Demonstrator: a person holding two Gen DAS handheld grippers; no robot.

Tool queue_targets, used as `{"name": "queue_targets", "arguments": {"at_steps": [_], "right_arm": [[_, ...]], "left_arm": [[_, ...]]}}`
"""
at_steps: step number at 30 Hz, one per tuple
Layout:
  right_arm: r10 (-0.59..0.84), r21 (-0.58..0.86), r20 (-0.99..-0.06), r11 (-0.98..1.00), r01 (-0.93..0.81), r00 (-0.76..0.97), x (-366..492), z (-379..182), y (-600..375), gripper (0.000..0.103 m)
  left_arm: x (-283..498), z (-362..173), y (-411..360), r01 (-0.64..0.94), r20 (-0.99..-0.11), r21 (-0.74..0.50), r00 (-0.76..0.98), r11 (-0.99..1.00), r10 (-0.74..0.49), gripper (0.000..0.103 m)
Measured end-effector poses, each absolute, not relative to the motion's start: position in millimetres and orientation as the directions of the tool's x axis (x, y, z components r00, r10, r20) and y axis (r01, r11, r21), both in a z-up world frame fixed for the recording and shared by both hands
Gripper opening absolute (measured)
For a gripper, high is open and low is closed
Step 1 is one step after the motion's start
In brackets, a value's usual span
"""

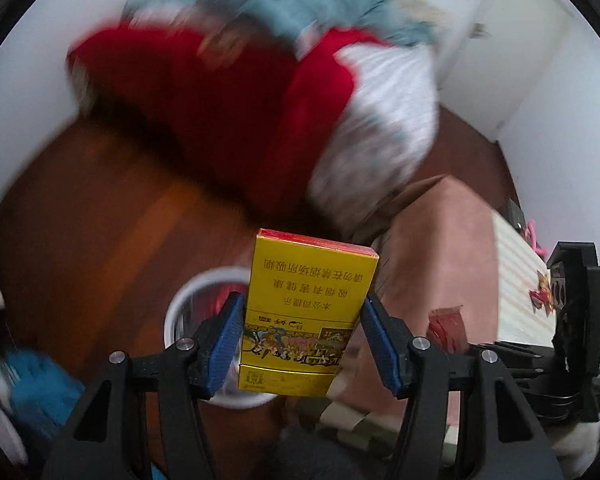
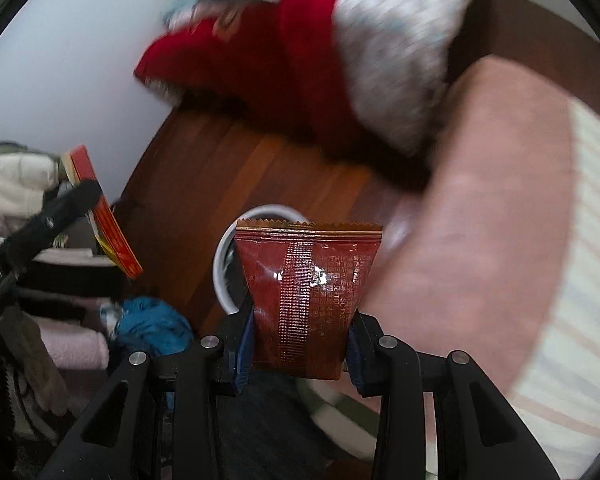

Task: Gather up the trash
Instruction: 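Carry the yellow box and brown wrapper over the bin and open both tools, then move both tools back over the table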

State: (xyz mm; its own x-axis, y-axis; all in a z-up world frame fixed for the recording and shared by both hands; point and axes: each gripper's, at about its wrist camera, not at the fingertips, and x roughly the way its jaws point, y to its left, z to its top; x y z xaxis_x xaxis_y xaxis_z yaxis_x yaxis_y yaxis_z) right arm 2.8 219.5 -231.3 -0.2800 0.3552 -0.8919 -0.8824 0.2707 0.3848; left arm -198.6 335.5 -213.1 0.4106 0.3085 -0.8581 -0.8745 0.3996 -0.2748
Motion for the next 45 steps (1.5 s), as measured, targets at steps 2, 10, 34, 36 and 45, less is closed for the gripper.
{"name": "queue_targets", "arguments": {"at_steps": [2,10,34,36,45], "right_arm": [[0.302,0.388,-0.903,0.268,-0.882,-0.306,-20.8,-261.1,242.0,0.040],[0.108,0.342,-0.940,0.268,-0.901,-0.325,-69.9,-366.7,311.2,0.040],[0.101,0.145,-0.987,0.181,-0.973,-0.128,-68.6,-390.1,334.2,0.103],[0.101,0.125,-0.989,0.177,-0.976,-0.108,-67.4,-388.3,328.4,0.103],[0.140,0.124,-0.985,0.190,-0.974,-0.099,-62.5,-366.3,307.5,0.103]], "left_arm": [[-222.8,-249.8,350.8,-0.888,-0.877,-0.325,0.411,0.324,0.248,0.056],[-271.9,-358.8,376.0,-0.929,-0.930,-0.352,0.361,0.115,0.069,0.058],[-273.2,-360.9,353.6,-0.990,-0.965,-0.072,0.100,0.124,0.243,0.103],[-271.9,-358.4,350.9,-0.990,-0.965,-0.068,0.097,0.124,0.244,0.103],[-270.5,-333.0,334.9,-0.989,-0.954,-0.039,0.080,0.144,0.289,0.103]]}}
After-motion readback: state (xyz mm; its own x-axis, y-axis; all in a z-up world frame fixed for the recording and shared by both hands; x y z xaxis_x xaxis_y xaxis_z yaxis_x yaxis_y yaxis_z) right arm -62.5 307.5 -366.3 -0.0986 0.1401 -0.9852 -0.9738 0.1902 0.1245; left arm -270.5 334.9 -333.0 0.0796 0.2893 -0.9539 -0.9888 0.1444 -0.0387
